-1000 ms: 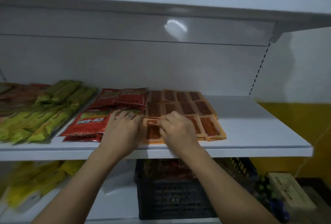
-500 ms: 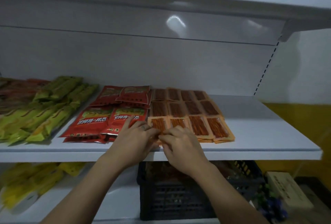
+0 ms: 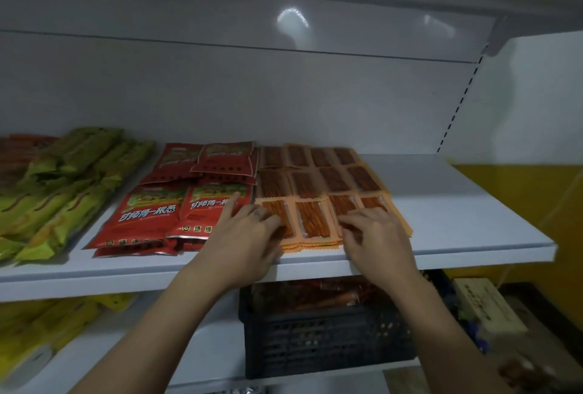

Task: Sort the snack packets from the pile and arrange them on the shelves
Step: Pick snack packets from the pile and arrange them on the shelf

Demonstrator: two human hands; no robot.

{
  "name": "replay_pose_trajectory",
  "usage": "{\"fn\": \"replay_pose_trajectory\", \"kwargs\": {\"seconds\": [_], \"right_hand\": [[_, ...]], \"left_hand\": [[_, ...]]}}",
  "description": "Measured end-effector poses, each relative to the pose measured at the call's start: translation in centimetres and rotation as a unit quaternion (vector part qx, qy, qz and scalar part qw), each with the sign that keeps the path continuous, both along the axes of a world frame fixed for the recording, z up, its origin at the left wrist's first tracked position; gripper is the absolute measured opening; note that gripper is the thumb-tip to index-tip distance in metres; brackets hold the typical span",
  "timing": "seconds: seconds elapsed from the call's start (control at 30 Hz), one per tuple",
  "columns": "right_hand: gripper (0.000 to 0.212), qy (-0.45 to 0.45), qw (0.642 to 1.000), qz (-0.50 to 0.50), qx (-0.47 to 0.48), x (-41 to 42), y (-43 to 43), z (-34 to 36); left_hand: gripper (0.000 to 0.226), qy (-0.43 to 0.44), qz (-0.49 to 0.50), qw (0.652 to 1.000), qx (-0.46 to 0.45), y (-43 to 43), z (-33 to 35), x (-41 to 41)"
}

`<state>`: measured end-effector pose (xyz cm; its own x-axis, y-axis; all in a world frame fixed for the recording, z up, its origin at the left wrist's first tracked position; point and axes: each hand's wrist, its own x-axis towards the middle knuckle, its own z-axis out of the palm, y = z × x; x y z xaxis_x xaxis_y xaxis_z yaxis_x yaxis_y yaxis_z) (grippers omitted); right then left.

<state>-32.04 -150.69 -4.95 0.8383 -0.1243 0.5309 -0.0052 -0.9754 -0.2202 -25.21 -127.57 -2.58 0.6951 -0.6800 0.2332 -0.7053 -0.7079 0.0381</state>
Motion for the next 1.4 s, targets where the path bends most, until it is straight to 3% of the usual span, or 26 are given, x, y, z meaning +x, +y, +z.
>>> {"fn": "replay_pose_trajectory", "kwargs": {"seconds": [0.27, 0.37, 0.47, 0.53, 0.73, 0.93, 1.1, 1.23, 1.4], "right_hand": [[0.023, -0.008, 0.997, -0.055, 0.045, -1.2, -4.1, 0.3], [0.029, 0.026, 0.999, -0.024, 0.042, -1.1, -5.1, 0.8], [0.051, 0.117, 0.992, 0.039, -0.020, -0.8, -4.8, 1.0], [0.055, 0.130, 0.988, 0.061, -0.060, -0.5, -4.7, 0.9], [0.016, 0.020, 0.989, 0.091, -0.112, -0.5, -5.9, 0.1], [0.017, -0.109, 0.987, 0.090, -0.078, -0.6, -9.0, 2.1], [0.019, -0.002, 0.986, 0.087, -0.145, -1.2, -10.0, 1.1], [0.013, 0.031, 0.990, 0.066, -0.123, -1.9, -9.5, 0.9], [0.038, 0.061, 0.990, 0.064, -0.106, -2.0, -8.9, 1.9]], "left_hand": [[0.046, -0.015, -0.039, 0.999, -0.007, -4.8, 0.8, -0.7], [0.049, -0.015, -0.026, 1.000, -0.005, -7.3, 0.8, -1.1], [0.054, 0.004, -0.010, 1.000, 0.015, -9.7, 0.8, -1.8], [0.058, 0.010, 0.005, 0.999, 0.043, -10.9, 0.7, -2.0], [0.062, 0.019, 0.049, 0.998, 0.030, -11.8, 0.5, -2.2], [0.067, 0.044, 0.076, 0.995, 0.055, -12.3, 1.0, -2.8], [0.050, 0.052, 0.070, 0.995, 0.051, -12.5, 0.9, -2.9], [0.047, 0.056, 0.072, 0.995, 0.049, -12.6, 1.0, -2.9], [0.051, 0.054, 0.045, 0.997, 0.036, -12.6, 0.6, -2.7]]}}
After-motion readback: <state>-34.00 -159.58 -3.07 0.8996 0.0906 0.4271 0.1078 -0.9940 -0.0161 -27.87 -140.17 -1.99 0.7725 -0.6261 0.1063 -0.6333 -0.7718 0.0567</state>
